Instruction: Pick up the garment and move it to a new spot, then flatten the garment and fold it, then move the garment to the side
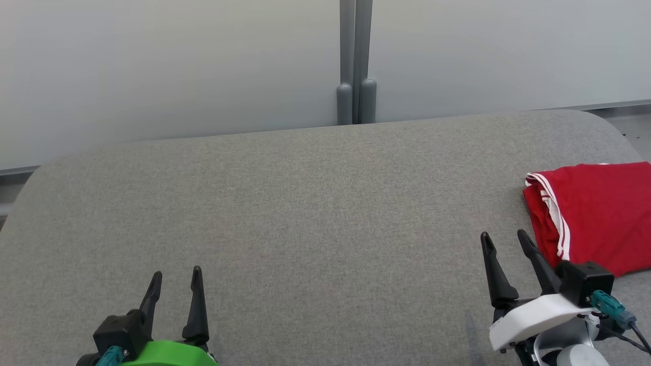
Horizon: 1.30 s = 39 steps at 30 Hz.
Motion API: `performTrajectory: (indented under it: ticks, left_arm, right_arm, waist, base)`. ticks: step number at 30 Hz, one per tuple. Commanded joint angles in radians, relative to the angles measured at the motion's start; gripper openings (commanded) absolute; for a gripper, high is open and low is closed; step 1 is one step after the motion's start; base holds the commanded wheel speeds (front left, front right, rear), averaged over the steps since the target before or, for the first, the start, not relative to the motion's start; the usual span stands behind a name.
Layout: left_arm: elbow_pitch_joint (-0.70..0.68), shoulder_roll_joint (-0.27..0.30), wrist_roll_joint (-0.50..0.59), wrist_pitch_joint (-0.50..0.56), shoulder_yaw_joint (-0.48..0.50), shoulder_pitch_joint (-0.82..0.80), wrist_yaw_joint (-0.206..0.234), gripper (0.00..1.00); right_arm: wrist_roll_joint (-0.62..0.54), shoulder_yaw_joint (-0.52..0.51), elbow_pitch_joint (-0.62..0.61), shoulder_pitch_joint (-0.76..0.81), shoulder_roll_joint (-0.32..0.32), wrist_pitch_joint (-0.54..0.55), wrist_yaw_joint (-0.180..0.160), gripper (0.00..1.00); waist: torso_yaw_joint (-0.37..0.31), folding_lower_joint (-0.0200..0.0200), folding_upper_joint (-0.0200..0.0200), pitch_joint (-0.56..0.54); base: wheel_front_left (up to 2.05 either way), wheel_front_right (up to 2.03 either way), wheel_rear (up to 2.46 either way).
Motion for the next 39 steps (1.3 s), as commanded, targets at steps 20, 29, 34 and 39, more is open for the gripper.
performTrajectory:
  ticks: [20, 29, 34, 39]
  left_arm:
    - [0.01, -0.015, -0.002, 0.002, 0.001, 0.017, 0.017, 0.0]
    - [0.006, -0.041, -0.125, 0.039, 0.054, 0.02, -0.022, 0.0]
    - [0.003, -0.057, -0.205, 0.064, 0.09, 0.018, -0.049, 0.0]
    - [0.001, -0.069, -0.267, 0.084, 0.119, 0.017, -0.071, 0.0]
  right_arm:
    - [0.003, 0.005, 0.019, 0.011, 0.005, -0.004, 0.0, 0.0]
    - [0.171, 0.0, 0.026, 0.012, -0.003, 0.015, 0.0, 0.0]
    - [0.281, -0.004, 0.028, 0.008, -0.009, 0.028, 0.0, 0.0]
    - [0.367, -0.006, 0.03, 0.005, -0.013, 0.038, 0.0, 0.0]
  waist:
    - [0.005, 0.0, 0.0, -0.002]
    - [0.006, 0.0, 0.0003, 0.002]
    - [0.006, 0.0, 0.0006, 0.005]
    - [0.007, 0.0, 0.0008, 0.008]
  base:
    - [0.0, 0.0, 0.0]
    - [0.0, 0.0, 0.0]
    - [0.0, 0.0, 0.0]
    - [0.0, 0.0, 0.0]
